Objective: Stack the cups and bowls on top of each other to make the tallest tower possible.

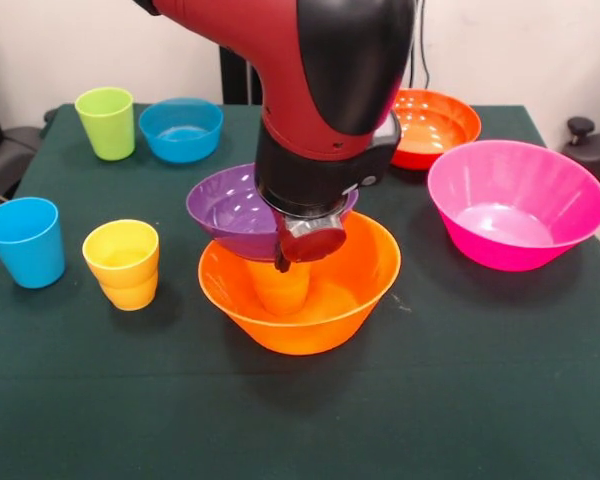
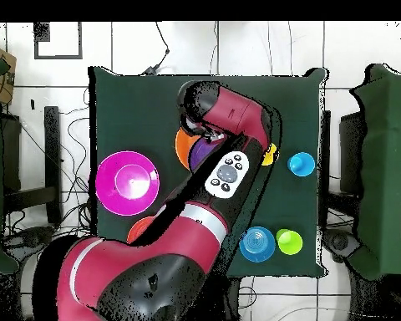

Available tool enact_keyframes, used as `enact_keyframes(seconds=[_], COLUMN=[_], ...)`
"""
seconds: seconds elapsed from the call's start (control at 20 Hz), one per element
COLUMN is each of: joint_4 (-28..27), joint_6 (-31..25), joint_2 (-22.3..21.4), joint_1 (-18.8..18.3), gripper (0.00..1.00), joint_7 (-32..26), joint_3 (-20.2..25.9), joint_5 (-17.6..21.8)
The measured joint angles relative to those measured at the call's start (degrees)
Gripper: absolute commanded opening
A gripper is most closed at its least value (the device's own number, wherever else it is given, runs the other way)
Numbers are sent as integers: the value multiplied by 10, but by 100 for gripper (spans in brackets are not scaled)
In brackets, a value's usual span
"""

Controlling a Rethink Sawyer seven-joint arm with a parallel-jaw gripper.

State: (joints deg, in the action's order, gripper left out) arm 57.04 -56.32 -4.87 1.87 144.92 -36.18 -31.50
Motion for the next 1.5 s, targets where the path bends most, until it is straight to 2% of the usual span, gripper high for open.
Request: enact_keyframes(seconds=[1.05,1.5], joint_4=[110,128], joint_6=[86,96], joint_2=[-67,-83], joint_1=[21,29], gripper=[0,0], joint_7=[0,0], joint_3=[38,48], joint_5=[26,26])
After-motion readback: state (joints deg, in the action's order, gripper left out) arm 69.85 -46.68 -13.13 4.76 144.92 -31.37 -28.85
